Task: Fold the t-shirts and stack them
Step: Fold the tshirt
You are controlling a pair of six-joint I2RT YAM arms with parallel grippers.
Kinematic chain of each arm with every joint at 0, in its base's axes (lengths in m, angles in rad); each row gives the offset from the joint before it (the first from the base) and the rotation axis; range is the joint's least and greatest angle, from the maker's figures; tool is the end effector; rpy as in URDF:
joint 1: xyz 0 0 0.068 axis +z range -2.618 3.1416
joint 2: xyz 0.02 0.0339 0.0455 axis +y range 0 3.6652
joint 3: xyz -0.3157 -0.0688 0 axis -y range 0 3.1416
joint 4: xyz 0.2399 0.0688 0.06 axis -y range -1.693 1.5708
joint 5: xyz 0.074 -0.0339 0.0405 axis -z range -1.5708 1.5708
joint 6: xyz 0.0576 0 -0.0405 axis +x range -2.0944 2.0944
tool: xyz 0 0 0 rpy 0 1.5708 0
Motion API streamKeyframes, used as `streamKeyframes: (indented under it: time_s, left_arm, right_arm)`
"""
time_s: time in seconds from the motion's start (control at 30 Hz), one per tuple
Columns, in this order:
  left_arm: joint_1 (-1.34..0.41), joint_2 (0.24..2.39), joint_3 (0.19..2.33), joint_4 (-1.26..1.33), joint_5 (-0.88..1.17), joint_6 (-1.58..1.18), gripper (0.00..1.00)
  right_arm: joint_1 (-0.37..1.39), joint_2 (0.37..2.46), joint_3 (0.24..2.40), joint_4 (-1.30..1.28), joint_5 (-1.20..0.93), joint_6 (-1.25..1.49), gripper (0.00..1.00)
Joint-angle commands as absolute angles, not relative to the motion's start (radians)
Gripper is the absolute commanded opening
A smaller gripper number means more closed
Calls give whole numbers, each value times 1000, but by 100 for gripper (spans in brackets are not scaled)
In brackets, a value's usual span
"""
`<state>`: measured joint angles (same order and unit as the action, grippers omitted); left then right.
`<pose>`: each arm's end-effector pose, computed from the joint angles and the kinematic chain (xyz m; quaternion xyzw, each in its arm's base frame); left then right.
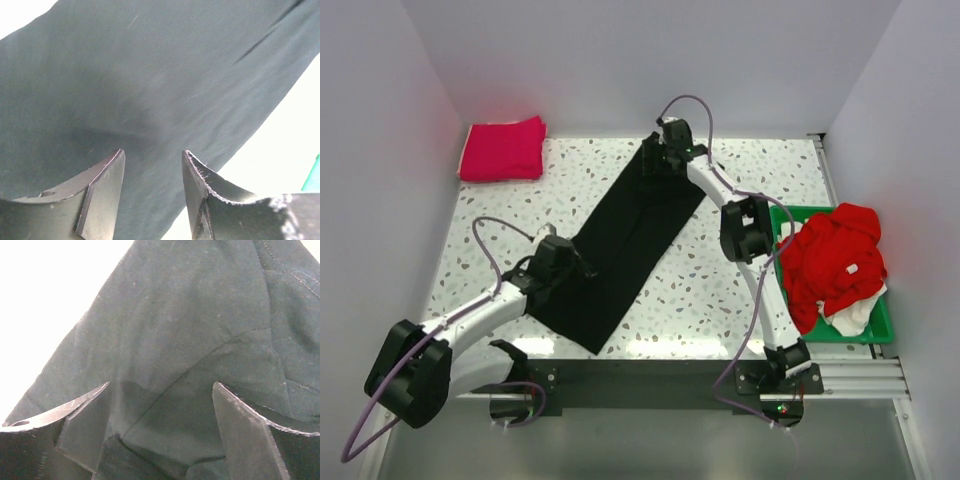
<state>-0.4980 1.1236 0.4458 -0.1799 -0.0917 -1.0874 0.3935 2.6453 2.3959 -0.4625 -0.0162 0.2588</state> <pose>0.1729 -0.0880 0.1951 -0.2872 0.8911 -0.2182 0.2753 0.5949 0.2480 0.1768 -0.0646 0.9069 0.1404 0.3920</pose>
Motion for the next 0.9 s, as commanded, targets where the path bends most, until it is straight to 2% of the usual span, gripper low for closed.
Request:
streamKeyframes:
  time_s: [0.0,0.1,0.27,0.4,0.5,0.6,0.7,0.87]
  left_arm:
    - [-499,1086,607,-279,-204,-928,55]
    - [-500,1111,650,-296,-218,-829,47]
    - [-503,1134,577,-252,-141,-766,34]
    - [-531,1115,509,-226,-106,-761,28]
    - [-572,1114,488,-232,-113,-769,25]
    - [-607,1121,474,-230,-118,-790,24]
    - [-646,1147,462,-226,-136,-831,20]
    - [-724,1222,459,-175,-153,-929,19]
  right_arm:
    - [394,2579,2418,-459,-6,227,86]
    - [394,2479,2387,-468,34,251,87]
    - [394,2347,2286,-535,80,327,87]
    - [396,2249,2087,-554,64,403,85]
    - [396,2189,1947,-517,60,440,77]
    - [396,2181,1896,-509,77,460,70]
    - [396,2230,1926,-543,75,472,60]
    - [394,2360,2041,-604,87,474,51]
